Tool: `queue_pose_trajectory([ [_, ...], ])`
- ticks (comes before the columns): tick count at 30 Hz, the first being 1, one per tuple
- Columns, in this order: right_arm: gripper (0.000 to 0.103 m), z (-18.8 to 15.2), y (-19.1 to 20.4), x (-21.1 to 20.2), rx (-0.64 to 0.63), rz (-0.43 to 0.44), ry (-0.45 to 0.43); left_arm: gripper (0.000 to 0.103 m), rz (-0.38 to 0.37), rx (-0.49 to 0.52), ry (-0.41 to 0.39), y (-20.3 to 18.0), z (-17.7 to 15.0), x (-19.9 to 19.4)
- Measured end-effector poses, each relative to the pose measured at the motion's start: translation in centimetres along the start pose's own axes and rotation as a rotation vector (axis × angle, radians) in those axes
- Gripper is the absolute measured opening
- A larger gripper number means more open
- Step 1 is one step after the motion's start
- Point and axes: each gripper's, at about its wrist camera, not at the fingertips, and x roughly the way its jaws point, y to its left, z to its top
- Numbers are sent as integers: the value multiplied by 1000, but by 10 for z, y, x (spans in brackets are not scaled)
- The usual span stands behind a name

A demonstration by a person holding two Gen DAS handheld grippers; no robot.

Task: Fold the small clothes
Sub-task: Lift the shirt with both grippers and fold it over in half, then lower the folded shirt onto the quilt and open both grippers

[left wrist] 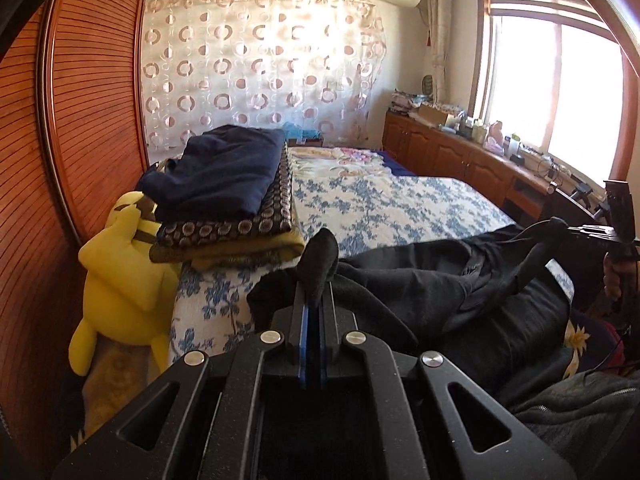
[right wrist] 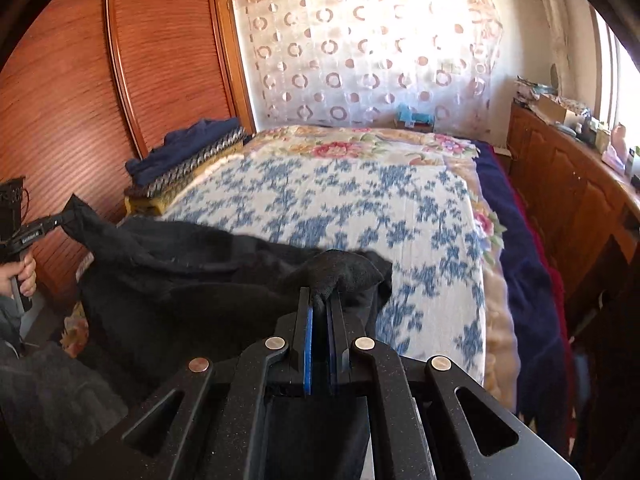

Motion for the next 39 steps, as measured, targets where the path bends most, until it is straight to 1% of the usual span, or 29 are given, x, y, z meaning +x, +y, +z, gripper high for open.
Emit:
queue_pose_trajectory([
  [3,5,-11,1,5,21,8,40,5,40,12,30,3,-12,14],
  [5,5,-20,-1,18,17,-28,58,5,62,13,61,4,-26,30],
  [8,5,-35,-14,33,81,-24,89,5,60,-14,105,10,-43,48],
  [10,5,-41,-19,39,101,-16,97,5,56,-22,106,12,-47,48],
  [13,5,-40,-19,39,103,-1,102,7,51,-25,112,13,-47,47],
  [15,5,-38,-15,37,84,-6,108,26,40,-25,111,14,-46,45],
  [16,5,-37,-14,37,80,-9,109,30,29,-25,110,14,-45,44],
  [17,5,-36,-13,35,79,-11,112,40,18,-25,108,14,-45,44],
  [19,5,-36,-15,38,76,-19,115,44,-3,-26,97,12,-44,42],
  [20,5,-36,-15,37,72,-22,115,48,-10,-21,99,9,-43,43],
  [22,5,-37,-14,38,66,-24,114,61,-8,-10,104,5,-39,44],
  [23,6,-36,-14,36,64,-24,111,71,-12,-7,96,4,-37,42],
  [24,6,-35,-14,34,64,-23,109,76,-20,-5,84,3,-35,41],
  [26,9,-33,-13,29,57,-32,100,79,-38,-7,66,1,-29,37],
  [28,10,-29,-14,22,47,-46,85,79,-50,-11,54,1,-22,35],
  [29,16,-28,-14,18,44,-51,76,79,-52,-9,50,2,-18,35],
  [30,28,-24,-14,13,41,-59,62,79,-51,-6,46,2,-15,35],
  [31,35,-21,-14,9,38,-64,46,79,-49,0,42,2,-10,37],
  [32,47,-17,-15,5,37,-68,29,79,-46,5,43,2,-7,39],
  [33,54,-14,-16,3,34,-71,16,79,-35,11,46,3,-3,42],
  [35,58,-4,-18,4,23,-102,-3,79,-6,13,51,7,4,50],
  [36,58,-1,-18,6,17,-116,-5,79,-1,9,55,10,8,55],
  [39,58,12,-19,23,4,-112,-2,79,10,-4,70,20,18,68],
])
